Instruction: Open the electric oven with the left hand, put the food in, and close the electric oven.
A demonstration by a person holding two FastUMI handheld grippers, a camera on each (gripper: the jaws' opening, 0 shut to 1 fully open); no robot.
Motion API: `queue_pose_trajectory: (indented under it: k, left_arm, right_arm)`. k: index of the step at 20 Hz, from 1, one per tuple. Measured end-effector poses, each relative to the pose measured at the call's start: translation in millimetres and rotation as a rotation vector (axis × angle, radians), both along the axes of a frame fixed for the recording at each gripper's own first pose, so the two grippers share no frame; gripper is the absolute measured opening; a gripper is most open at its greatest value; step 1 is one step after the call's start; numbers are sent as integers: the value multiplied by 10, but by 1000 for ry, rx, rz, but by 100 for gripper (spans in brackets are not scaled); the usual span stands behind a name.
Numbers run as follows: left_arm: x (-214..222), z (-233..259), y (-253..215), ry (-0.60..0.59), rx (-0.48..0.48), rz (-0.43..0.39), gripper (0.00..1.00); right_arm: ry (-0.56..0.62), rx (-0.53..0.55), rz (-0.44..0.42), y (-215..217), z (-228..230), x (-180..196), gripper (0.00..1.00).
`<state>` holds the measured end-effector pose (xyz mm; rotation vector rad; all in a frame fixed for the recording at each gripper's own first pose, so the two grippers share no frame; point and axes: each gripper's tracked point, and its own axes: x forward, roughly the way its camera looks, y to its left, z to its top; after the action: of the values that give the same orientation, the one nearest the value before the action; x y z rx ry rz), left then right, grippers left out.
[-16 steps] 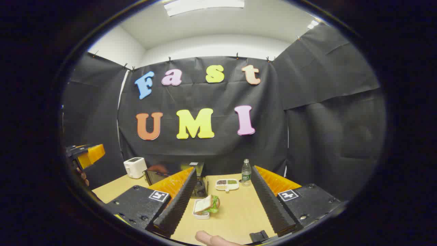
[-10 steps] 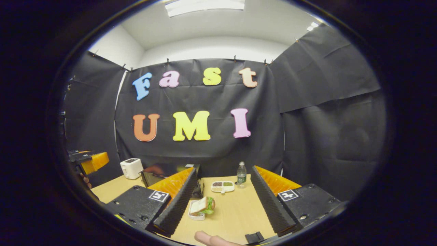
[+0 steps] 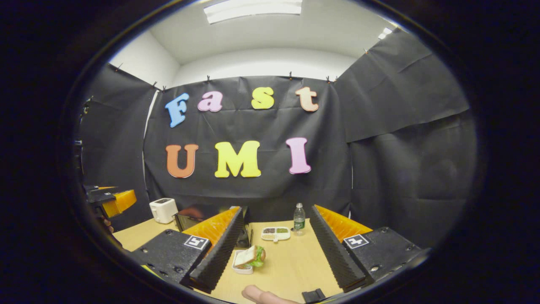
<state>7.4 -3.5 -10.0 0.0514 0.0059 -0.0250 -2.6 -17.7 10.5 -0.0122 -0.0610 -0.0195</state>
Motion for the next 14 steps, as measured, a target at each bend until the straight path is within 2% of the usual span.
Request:
queue_pose_trajectory:
  k: [6, 14]
  left_arm:
    - [419, -269, 20, 40, 48, -16, 93]
    - [1486, -765, -106, 130, 37, -28, 94]
  right_arm:
    - [-8, 13, 19, -71, -89, 160, 100]
    - [15, 9, -9, -354, -283, 507, 100]
